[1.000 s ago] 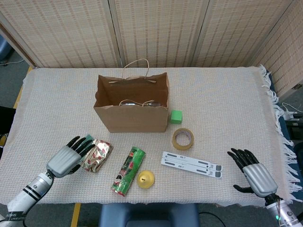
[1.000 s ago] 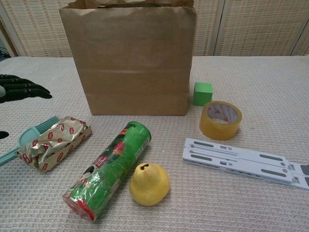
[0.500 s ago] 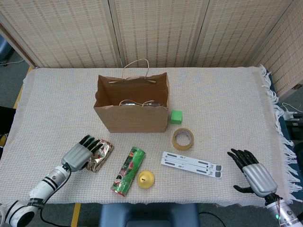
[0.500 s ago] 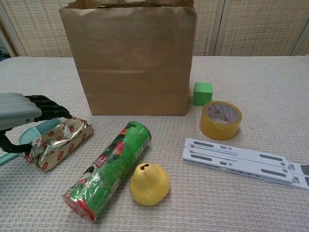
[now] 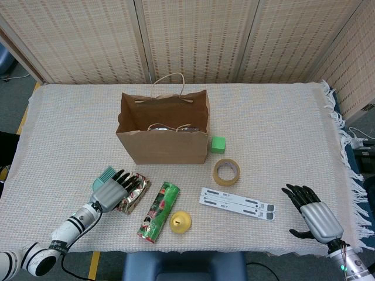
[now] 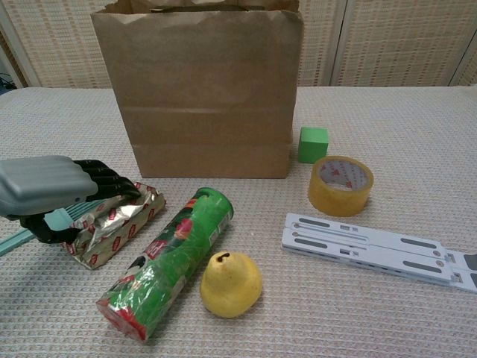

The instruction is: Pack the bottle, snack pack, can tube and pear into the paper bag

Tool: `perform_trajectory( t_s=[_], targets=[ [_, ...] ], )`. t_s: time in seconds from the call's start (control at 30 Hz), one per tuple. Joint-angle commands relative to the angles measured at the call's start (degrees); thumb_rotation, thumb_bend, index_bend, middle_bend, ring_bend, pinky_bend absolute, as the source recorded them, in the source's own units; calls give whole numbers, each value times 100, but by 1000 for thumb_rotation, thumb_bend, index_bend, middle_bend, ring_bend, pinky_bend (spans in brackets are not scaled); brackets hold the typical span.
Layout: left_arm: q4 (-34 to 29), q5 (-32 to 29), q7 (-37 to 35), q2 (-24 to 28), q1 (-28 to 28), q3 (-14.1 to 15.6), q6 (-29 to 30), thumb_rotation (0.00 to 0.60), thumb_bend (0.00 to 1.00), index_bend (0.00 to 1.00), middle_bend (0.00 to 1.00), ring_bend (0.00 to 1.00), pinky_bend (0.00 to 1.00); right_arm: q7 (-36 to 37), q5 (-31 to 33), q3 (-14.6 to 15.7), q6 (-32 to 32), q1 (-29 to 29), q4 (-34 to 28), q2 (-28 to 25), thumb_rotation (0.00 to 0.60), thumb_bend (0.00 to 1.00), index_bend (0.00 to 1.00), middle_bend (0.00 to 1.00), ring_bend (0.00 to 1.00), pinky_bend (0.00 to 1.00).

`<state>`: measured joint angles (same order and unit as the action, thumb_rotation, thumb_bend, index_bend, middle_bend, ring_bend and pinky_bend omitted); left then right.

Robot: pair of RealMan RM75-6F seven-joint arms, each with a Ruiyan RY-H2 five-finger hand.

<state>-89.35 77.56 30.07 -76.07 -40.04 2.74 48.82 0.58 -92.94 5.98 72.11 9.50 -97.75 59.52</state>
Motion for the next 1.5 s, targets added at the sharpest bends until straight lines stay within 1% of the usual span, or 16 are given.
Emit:
perform_trajectory(
  t_s=[0.03, 0.13, 0.27, 0.37, 0.53, 0.87, 0.93, 1.07, 1.13, 1.17, 1.2, 1.27, 1.3, 1.37, 1.4, 1.5],
  targets=[
    [-86, 105, -272, 12, 78, -81, 231, 600, 351, 0, 0, 0, 37, 0, 4, 0, -3, 0, -3, -3, 600, 25, 0, 0, 0, 0],
    [-181, 278, -557, 138, 136, -82, 383, 600, 352, 0, 0, 0, 40, -2, 4, -3, 0, 1, -4, -4, 600, 25, 0, 0, 0, 0],
    [-162, 745, -1002, 257, 180, 43, 539, 600, 350, 0, 0, 0, 43, -22, -12, 2, 7, -2, -2, 6, 600, 26, 0, 0, 0, 0],
    [-58, 888, -1048, 222, 155, 101, 487, 600, 351, 0, 0, 0, 49, -54, -27, 6, 13, -5, 3, 20, 600, 26, 0, 0, 0, 0],
    [45, 812, -897, 22, 62, 75, 247, 600, 356, 0, 0, 0, 55, -103, -28, -9, 37, -11, 8, 43, 600, 25, 0, 0, 0, 0],
    [234, 675, -666, -347, -19, 40, 15, 600, 359, 0, 0, 0, 58, -107, -27, -12, 26, -3, 17, 46, 600, 25, 0, 0, 0, 0],
    [353, 618, -612, -448, -26, 37, -33, 600, 361, 0, 0, 0, 73, -101, -31, -9, 29, -4, 22, 45, 600, 26, 0, 0, 0, 0],
    [615, 593, -570, -637, -11, 32, -21, 600, 369, 36, 2, 5, 171, -99, -18, -9, 14, 1, 10, 42, 600, 25, 0, 0, 0, 0],
    [721, 597, -630, -708, 6, 24, 14, 600, 384, 84, 38, 42, 228, -101, -17, -5, 10, 0, 6, 38, 600, 25, 0, 0, 0, 0],
    [786, 615, -666, -744, 23, 17, 63, 600, 406, 138, 89, 89, 280, -104, -19, -4, 10, 0, 5, 38, 600, 25, 0, 0, 0, 0],
    [831, 640, -678, -763, 36, 16, 108, 600, 435, 200, 153, 144, 338, -103, -18, -5, 9, 1, 2, 39, 600, 25, 0, 0, 0, 0],
    [880, 712, -729, -758, 55, 30, 183, 600, 509, 403, 359, 328, 518, -104, -5, -8, 2, 2, -4, 38, 600, 25, 0, 0, 0, 0],
    [889, 748, -744, -738, 63, 40, 219, 600, 534, 481, 441, 405, 591, -104, 1, -9, -3, 3, -5, 36, 600, 25, 0, 0, 0, 0],
    [881, 817, -758, -667, 94, 60, 314, 600, 591, 598, 573, 539, 708, -103, 11, -13, -4, 4, -8, 35, 600, 25, 0, 0, 0, 0],
    [855, 823, -766, -624, 113, 64, 349, 600, 610, 638, 621, 583, 744, -105, 13, -16, -2, 4, -8, 35, 600, 25, 0, 0, 0, 0],
    [726, 852, -829, -453, 207, 44, 564, 600, 639, 691, 679, 637, 786, -100, 12, -19, 8, 1, -10, 34, 600, 25, 0, 0, 0, 0]
  ],
)
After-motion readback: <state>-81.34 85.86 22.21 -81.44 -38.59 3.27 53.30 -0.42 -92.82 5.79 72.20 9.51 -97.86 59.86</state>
